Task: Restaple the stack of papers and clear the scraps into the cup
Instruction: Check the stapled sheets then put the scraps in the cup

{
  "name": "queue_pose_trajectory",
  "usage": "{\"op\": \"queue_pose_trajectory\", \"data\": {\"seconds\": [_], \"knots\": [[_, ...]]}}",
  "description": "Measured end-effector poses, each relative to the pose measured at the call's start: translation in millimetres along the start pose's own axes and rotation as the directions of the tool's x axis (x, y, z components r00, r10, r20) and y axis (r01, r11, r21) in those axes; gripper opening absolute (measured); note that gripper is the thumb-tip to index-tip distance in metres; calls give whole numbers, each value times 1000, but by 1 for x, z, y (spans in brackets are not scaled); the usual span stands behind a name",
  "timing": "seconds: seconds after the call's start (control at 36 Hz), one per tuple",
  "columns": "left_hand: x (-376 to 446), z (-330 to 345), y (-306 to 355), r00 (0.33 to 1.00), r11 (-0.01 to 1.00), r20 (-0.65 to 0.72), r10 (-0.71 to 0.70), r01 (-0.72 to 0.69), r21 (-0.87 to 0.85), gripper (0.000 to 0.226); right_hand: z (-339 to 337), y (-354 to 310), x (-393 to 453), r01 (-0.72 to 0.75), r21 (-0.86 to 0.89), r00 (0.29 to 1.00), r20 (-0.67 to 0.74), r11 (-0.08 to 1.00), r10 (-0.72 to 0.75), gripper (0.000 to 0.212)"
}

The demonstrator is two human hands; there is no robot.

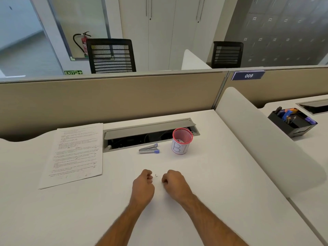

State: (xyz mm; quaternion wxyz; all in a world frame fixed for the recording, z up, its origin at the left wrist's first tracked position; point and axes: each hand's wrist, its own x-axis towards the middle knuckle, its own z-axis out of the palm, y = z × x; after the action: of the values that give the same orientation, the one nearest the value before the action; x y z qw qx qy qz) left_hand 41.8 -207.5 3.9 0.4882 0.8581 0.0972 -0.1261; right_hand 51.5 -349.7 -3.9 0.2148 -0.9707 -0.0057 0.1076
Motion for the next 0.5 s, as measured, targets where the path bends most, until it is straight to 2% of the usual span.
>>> {"op": "queue_pose_trajectory", "data": {"seconds": [0.28, 0.36, 0.5], "knots": [[6, 2, 5, 1000, 1000, -17, 25, -25, -12, 47, -15, -3, 17, -91, 35, 996, 18, 995, 90, 14], [11, 3, 9, 998, 999, -30, 47, -47, 0, 46, -29, -1, 25, -102, 83, 994, -35, 991, 105, 15], [20, 2, 11, 998, 999, -45, 47, -47, 1, 45, -71, 2, 40, -40, 177, 981, -180, 983, 72, 13]]}}
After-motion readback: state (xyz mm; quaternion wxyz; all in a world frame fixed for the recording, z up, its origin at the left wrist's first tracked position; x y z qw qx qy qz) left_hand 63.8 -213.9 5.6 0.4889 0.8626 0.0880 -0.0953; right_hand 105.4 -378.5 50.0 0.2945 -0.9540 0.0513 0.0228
